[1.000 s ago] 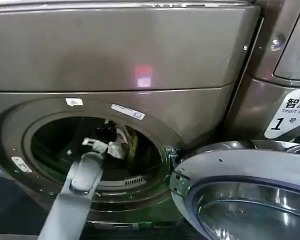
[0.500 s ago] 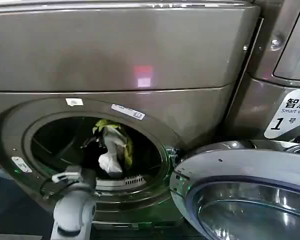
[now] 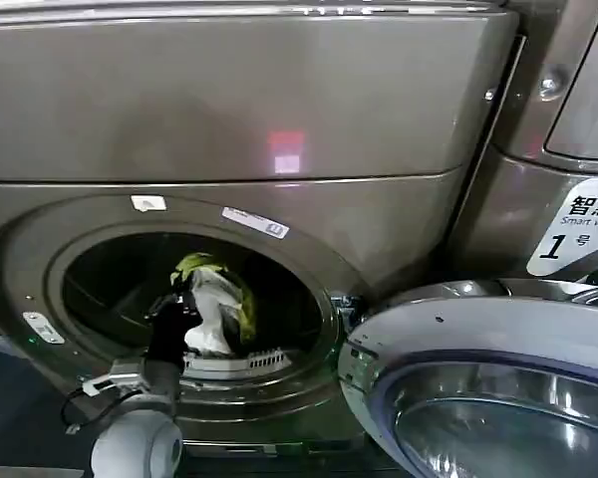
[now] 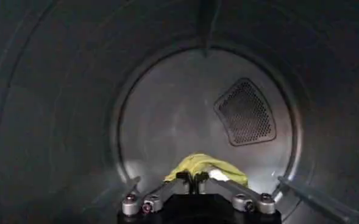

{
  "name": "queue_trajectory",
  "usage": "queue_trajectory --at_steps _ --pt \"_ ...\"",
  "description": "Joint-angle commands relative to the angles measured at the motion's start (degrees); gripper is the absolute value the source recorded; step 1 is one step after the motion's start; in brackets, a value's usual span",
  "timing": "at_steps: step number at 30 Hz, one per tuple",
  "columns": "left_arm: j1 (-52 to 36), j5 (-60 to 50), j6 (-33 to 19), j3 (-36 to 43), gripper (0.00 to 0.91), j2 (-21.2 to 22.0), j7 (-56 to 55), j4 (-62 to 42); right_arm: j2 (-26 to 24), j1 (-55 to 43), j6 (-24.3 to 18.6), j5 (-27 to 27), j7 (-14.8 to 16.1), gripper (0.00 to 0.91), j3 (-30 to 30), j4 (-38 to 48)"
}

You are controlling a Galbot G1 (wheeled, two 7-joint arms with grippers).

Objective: Grasp the clothes from the dryer.

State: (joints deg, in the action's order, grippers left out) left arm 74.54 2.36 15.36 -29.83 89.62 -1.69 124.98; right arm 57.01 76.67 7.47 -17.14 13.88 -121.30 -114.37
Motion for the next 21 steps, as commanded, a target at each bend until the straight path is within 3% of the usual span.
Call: queue_trajectory --at_steps 1,21 --pt "0.8 0.2 -0.2 -0.1 0.000 0.2 0.1 0.5 0.0 0.0 0.2 0.2 -0.1 0.907 0.0 -0.2" --pt "0.8 0.2 0.0 0.2 0.000 0.3 0.3 0.8 0.1 0.4 0.8 -0.1 0.7 0.907 -0.4 -0.5"
